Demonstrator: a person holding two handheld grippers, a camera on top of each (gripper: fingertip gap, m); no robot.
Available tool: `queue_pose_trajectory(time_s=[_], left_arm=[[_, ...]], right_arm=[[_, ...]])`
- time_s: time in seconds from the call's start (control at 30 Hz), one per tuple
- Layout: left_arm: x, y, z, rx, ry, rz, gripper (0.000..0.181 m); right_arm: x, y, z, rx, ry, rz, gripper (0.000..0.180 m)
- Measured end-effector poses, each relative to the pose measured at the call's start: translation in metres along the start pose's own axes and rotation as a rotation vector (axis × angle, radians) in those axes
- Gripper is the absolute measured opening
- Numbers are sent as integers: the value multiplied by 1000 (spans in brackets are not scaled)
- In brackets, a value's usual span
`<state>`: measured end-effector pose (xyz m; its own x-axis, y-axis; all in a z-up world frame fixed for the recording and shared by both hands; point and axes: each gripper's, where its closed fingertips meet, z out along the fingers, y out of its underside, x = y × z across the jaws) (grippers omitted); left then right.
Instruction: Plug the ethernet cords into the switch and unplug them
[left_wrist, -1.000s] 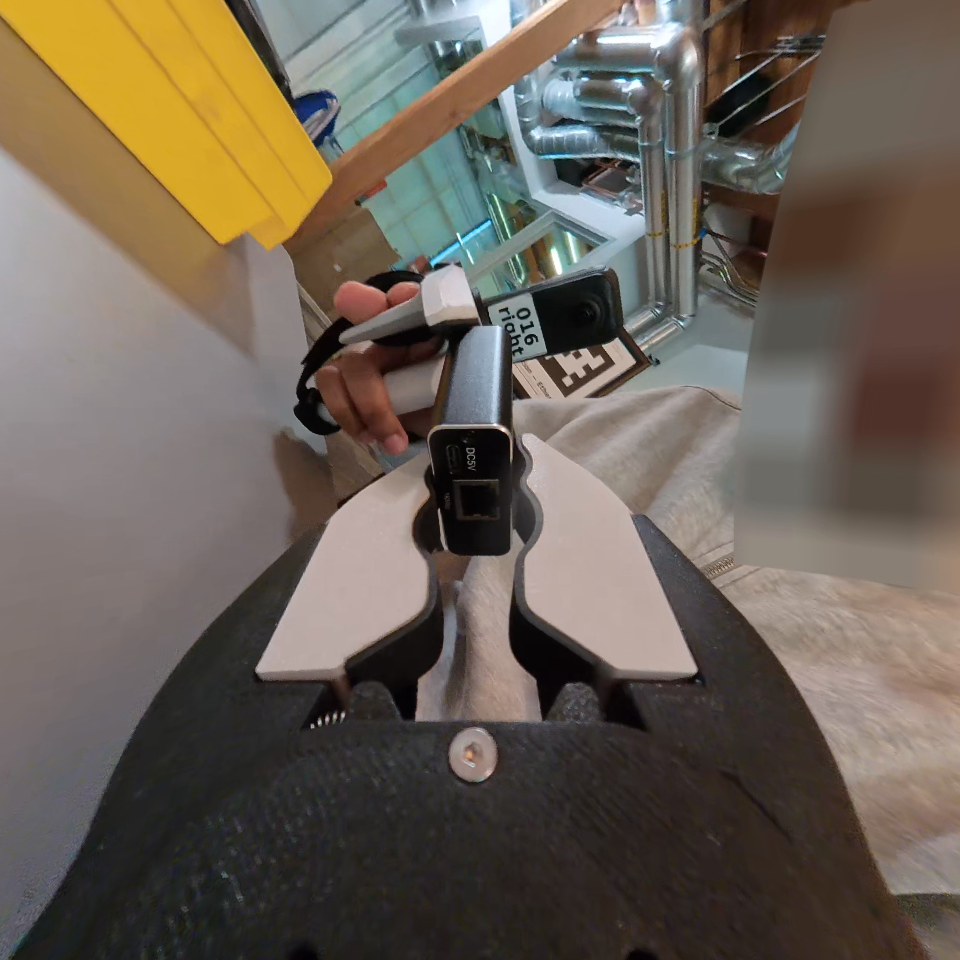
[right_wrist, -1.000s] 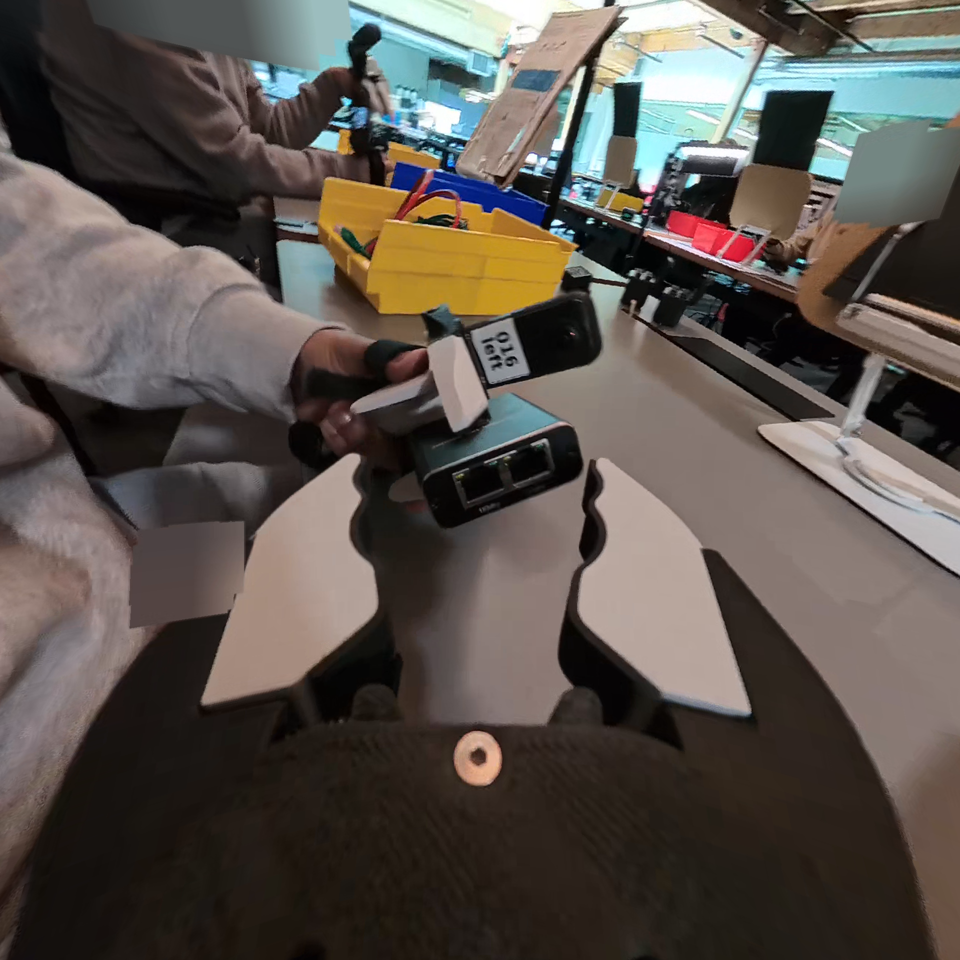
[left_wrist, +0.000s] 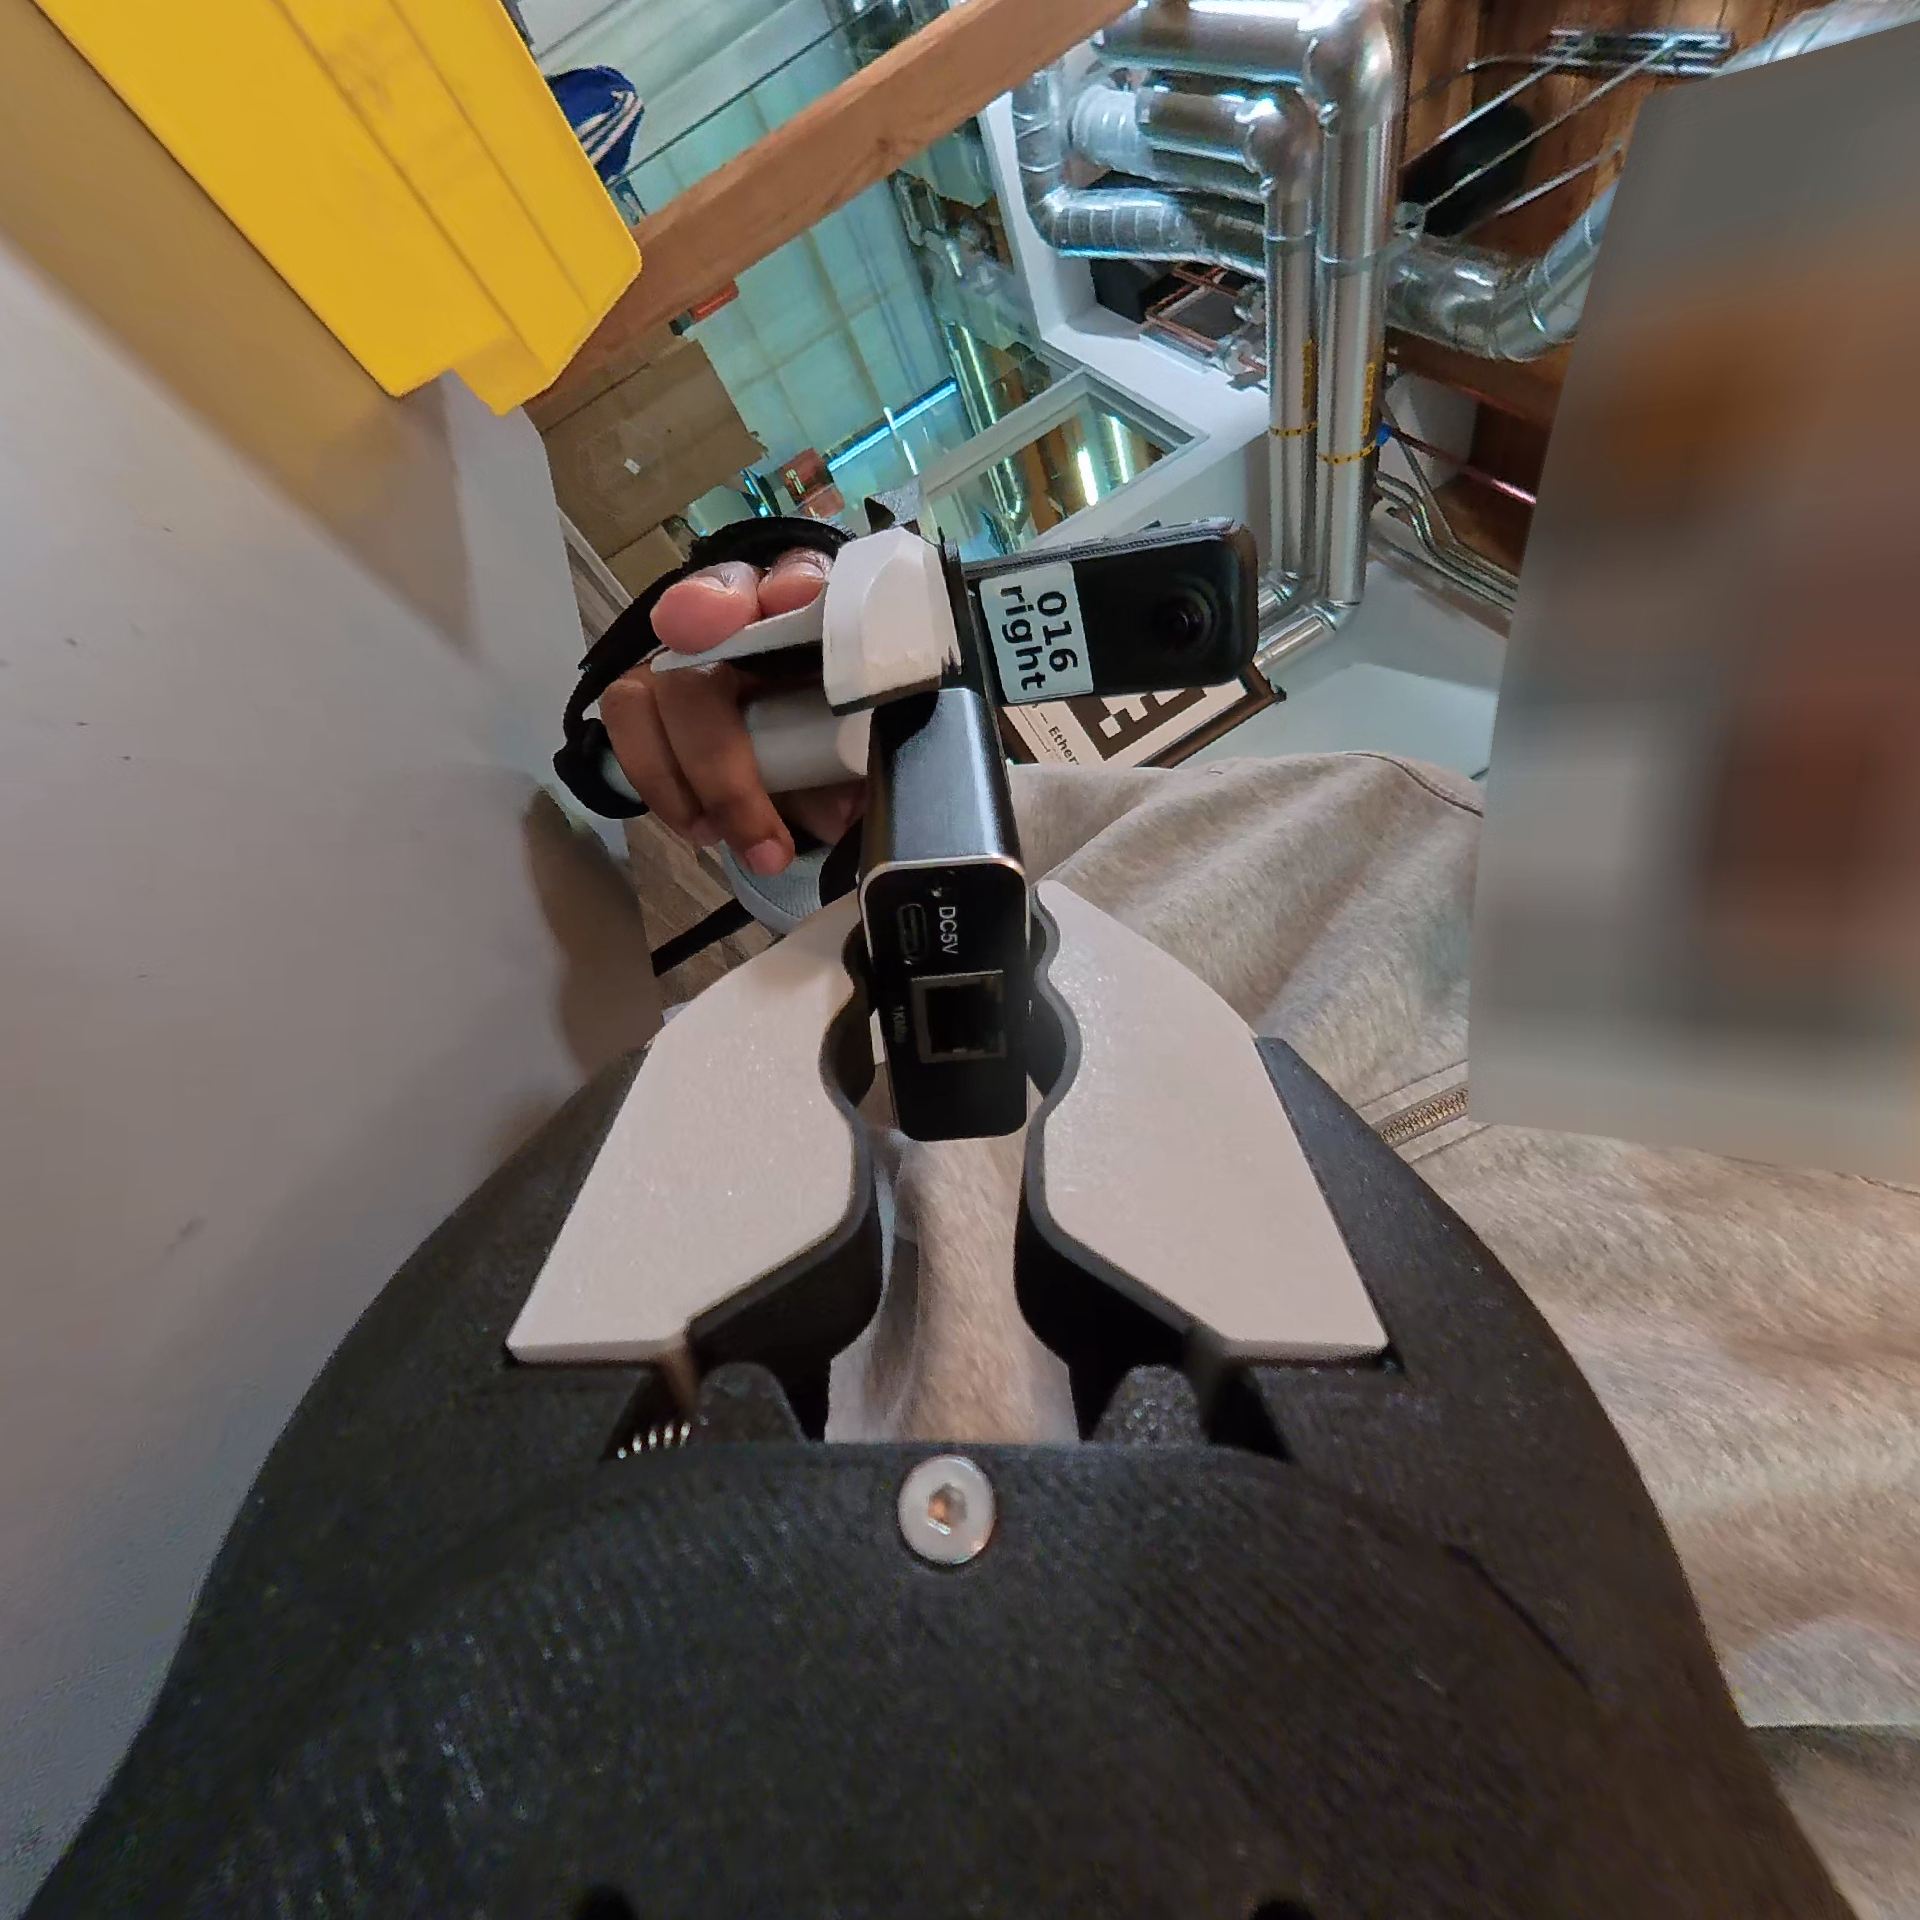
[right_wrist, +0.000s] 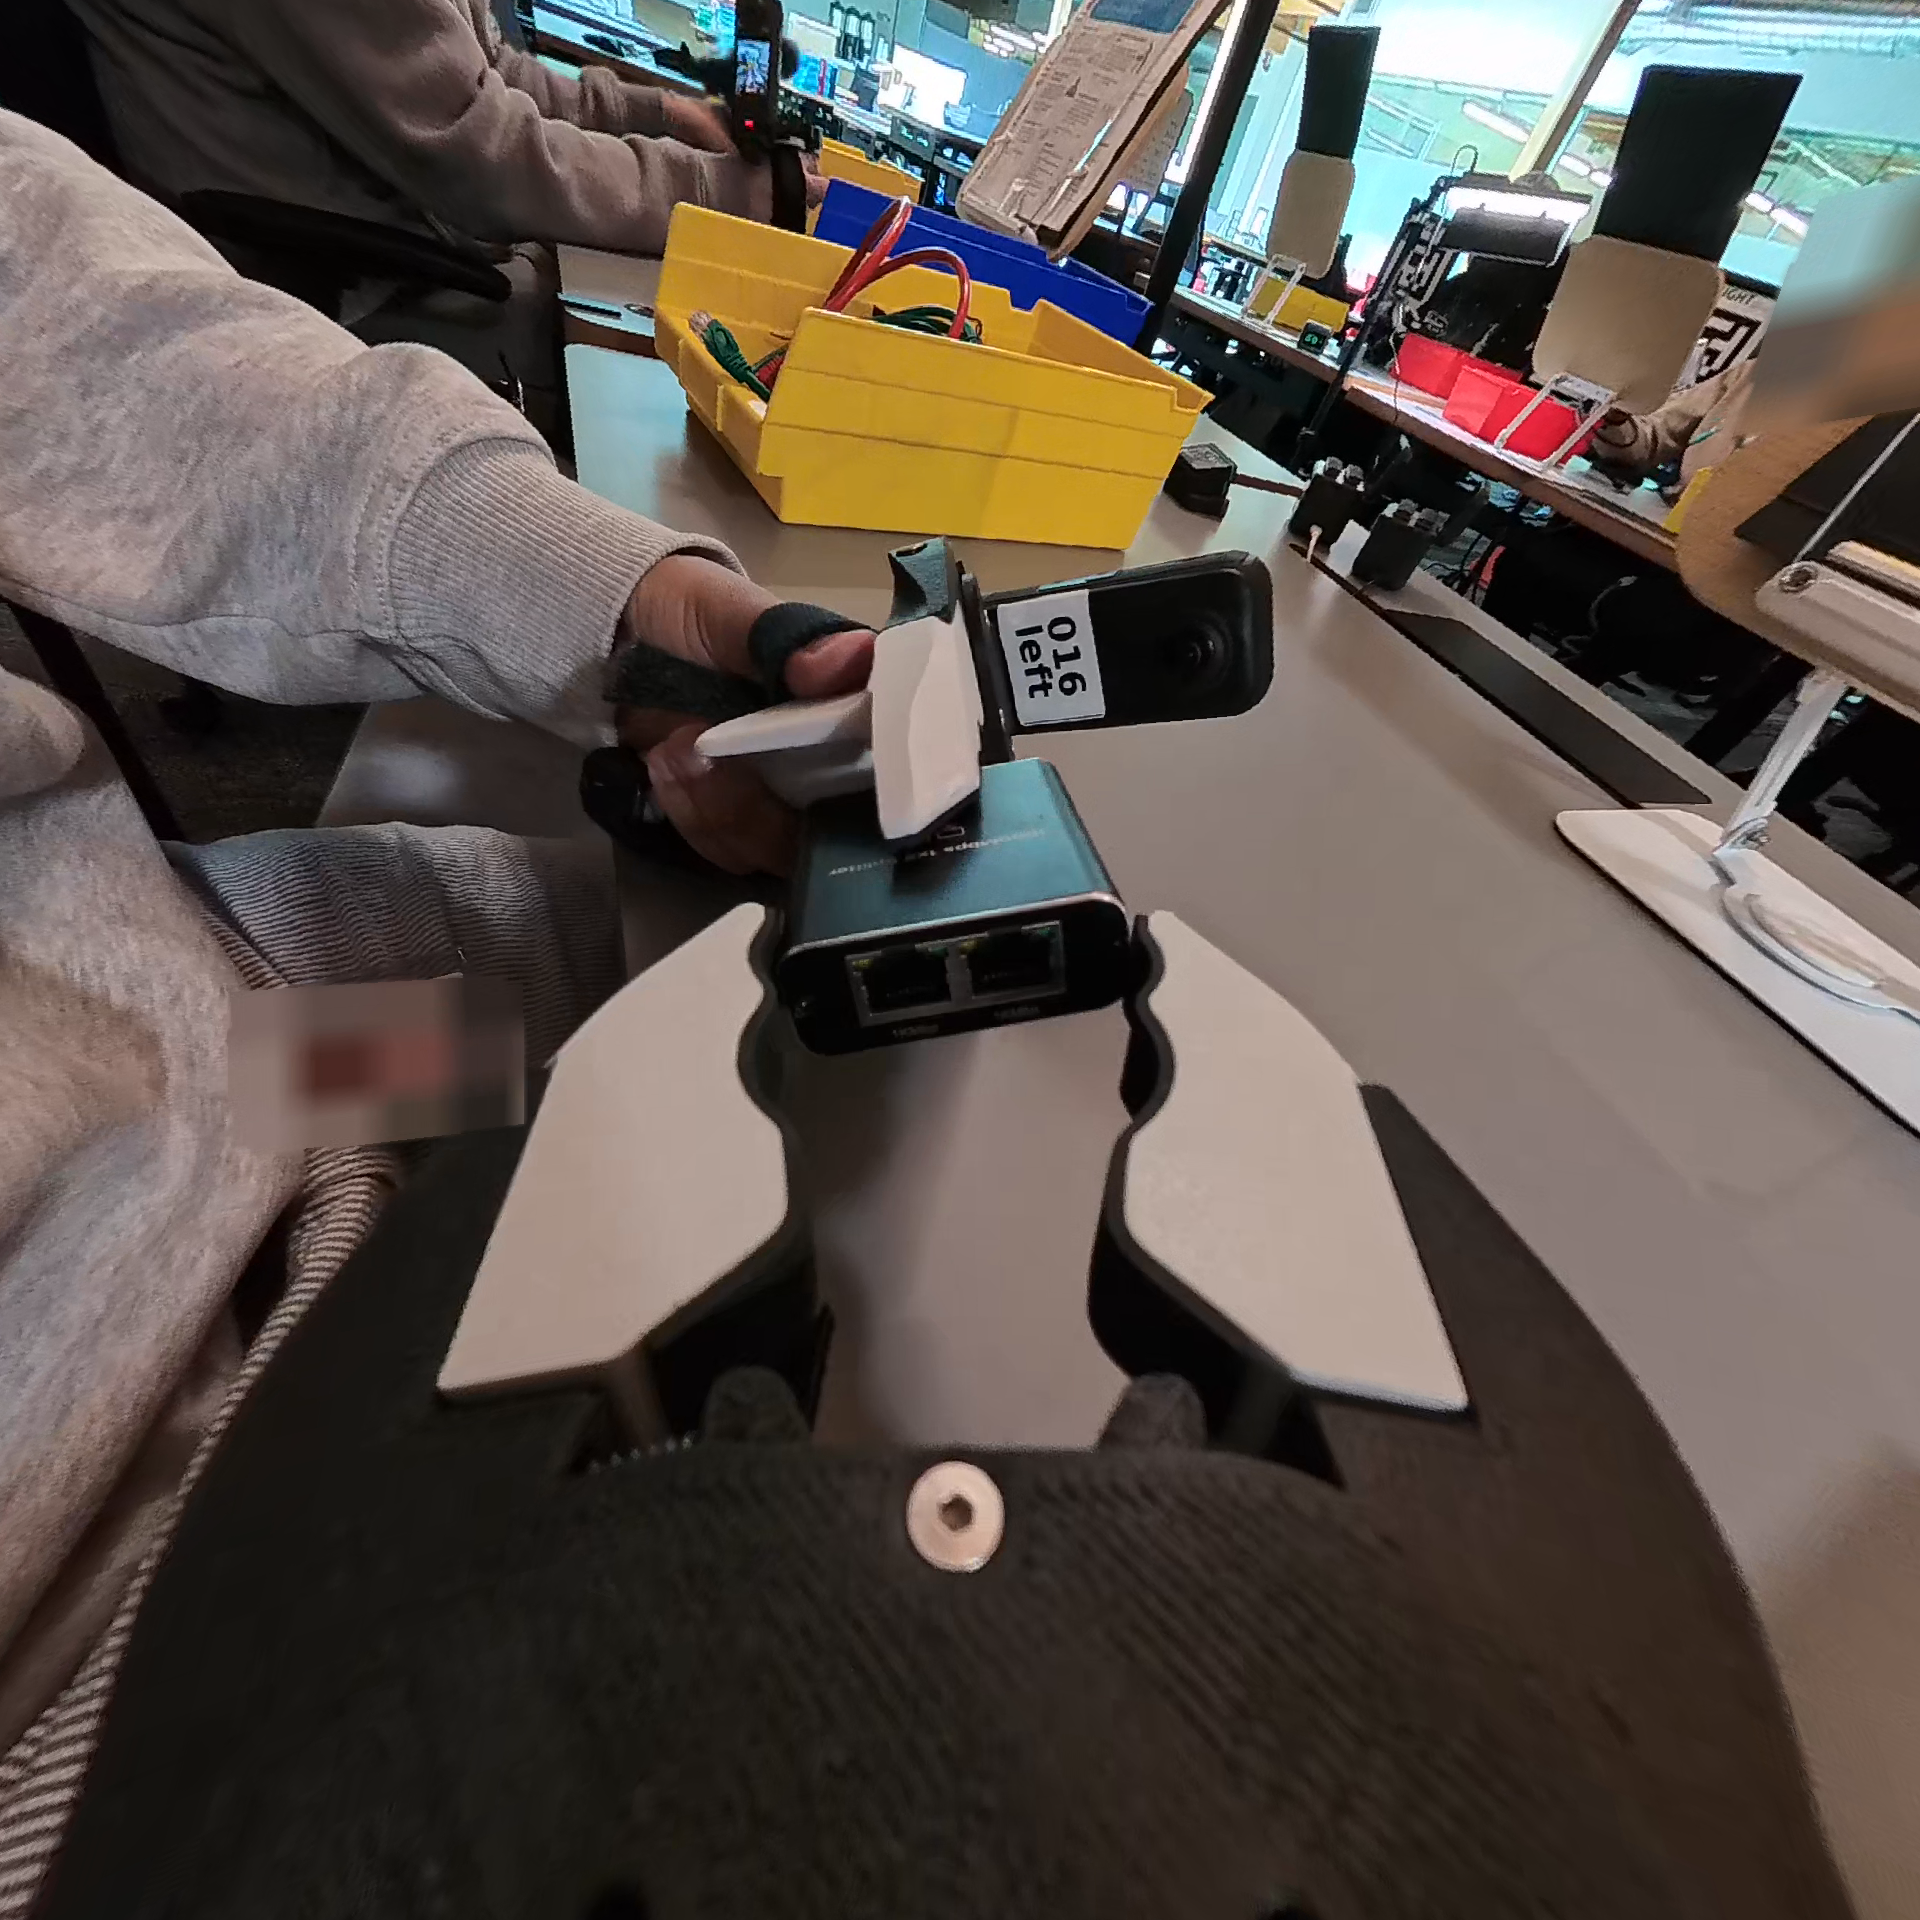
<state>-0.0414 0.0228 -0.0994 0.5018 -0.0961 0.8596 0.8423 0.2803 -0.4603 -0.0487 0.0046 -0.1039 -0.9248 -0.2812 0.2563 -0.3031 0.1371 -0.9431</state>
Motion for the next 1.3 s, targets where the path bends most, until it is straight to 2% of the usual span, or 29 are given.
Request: queue_pose_trajectory(time_s=[0.4,0.9,1.3], left_arm=[[-3,-6,-3,41,-14,-13,26],[9,-30,-22,208,113,-68,25],[9,-37,-27,255,138,-85,25]], right_arm=[[4,5,3,-24,12,67,66],[7,3,1,-10,27,87,57],[12,1,0,6,40,115,56]])
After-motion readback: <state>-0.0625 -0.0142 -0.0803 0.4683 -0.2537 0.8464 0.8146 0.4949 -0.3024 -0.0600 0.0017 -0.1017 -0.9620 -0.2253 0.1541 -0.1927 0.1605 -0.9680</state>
